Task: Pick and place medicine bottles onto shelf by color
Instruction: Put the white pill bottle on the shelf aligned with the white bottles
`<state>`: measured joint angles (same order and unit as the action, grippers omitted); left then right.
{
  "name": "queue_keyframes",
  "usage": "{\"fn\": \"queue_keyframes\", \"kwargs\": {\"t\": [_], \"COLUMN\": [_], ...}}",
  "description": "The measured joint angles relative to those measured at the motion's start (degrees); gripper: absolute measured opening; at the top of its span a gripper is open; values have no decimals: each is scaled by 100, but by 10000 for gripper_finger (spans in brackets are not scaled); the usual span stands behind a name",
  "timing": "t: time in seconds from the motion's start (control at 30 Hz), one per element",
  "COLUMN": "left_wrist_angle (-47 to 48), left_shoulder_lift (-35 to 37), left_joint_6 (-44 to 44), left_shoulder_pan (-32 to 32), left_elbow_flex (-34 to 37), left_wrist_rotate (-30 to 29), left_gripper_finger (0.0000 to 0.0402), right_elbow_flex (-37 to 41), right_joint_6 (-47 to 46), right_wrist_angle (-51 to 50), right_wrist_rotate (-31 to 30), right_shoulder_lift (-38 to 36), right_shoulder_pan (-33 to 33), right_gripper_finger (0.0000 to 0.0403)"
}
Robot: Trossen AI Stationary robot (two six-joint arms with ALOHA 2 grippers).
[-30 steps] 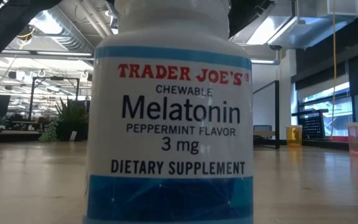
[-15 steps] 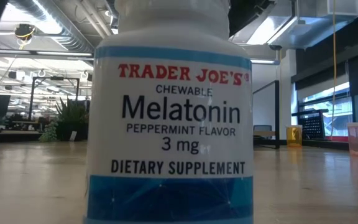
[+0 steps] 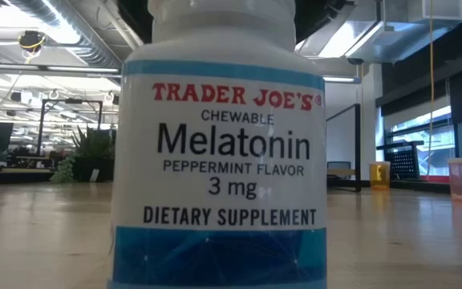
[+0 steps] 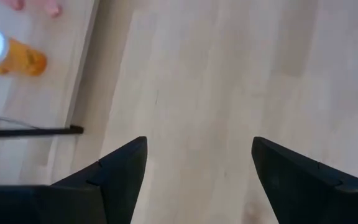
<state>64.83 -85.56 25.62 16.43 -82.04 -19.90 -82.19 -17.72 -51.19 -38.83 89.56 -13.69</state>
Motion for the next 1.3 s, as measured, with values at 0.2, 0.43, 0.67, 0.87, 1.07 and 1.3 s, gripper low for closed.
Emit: {"fn": "queue_keyframes", "kwargs": {"t": [0.2,0.43,0.67,0.87,1.07,1.3], "left_wrist_angle": [74,65,66,70,111,119], "left_shoulder_lift": [26,26,24,24,21,21], "left_joint_6": [537,1014,1206,1328,1475,1595], "left_shoulder_pan": [822,1483,1950,2070,2076,2073], "left_elbow_flex": [3,0,0,0,-2,-4], "left_wrist_rotate": [-613,-1003,-1120,-1124,-1117,-1119], "left_gripper_finger": [284,284,284,284,284,284], "right_elbow_flex": [0,0,0,0,0,0], "right_joint_6": [0,-165,60,745,467,664], "right_wrist_angle": [87,178,406,467,534,522], "right_wrist_rotate": [-4,179,1826,3505,4260,4765], "right_shoulder_lift": [0,0,0,0,12,188], "right_shoulder_pan": [0,2,2,-141,-196,-203], "right_gripper_finger": [152,152,152,152,152,152]}}
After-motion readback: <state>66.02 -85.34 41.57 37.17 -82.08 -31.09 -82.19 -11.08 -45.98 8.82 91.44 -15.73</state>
